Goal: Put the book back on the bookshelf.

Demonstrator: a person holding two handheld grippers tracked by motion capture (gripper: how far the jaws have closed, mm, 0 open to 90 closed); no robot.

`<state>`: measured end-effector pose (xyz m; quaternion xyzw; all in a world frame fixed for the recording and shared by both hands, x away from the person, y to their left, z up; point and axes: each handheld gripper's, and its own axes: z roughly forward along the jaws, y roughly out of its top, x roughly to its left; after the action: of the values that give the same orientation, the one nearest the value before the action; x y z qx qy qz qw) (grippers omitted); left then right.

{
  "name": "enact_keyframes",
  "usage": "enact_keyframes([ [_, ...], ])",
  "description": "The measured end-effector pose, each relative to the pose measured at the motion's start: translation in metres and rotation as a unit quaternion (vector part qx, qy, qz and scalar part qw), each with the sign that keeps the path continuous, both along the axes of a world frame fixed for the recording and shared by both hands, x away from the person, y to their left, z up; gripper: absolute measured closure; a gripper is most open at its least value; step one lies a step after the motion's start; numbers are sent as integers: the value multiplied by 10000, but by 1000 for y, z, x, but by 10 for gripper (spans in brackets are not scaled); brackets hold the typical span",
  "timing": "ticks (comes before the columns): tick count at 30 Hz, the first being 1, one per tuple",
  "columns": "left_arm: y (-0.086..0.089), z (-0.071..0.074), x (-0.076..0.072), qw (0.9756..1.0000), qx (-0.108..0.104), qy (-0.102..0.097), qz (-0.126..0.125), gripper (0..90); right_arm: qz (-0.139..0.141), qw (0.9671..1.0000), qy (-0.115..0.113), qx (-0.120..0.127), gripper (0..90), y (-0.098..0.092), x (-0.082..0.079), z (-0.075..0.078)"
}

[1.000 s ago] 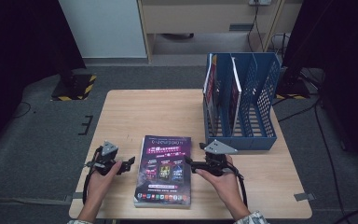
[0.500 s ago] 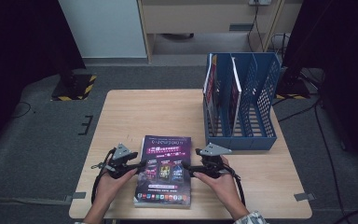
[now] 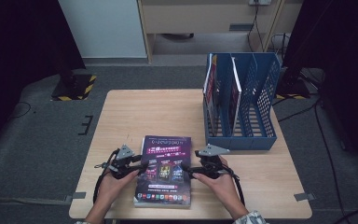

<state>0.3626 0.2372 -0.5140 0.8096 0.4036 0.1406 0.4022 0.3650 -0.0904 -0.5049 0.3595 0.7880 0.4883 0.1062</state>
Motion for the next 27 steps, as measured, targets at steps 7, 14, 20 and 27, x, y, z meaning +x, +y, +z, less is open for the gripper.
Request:
enact_keyframes([
  [7, -5, -1, 1, 9999, 33, -91, -61, 518, 3, 9999, 166, -34, 161, 2, 1, -6],
  [14, -9, -2, 0, 9998, 69, -145, -88, 504, 66, 9988, 483, -103, 136, 3, 7, -17],
  [20, -9, -2, 0, 9998, 71, -154, -85, 498, 113, 9976, 669, -107, 134, 6, 11, -22],
  [27, -10, -2, 0, 9998, 67, -159, -74, 490, 144, 9960, 862, -163, 125, 6, 16, -29],
])
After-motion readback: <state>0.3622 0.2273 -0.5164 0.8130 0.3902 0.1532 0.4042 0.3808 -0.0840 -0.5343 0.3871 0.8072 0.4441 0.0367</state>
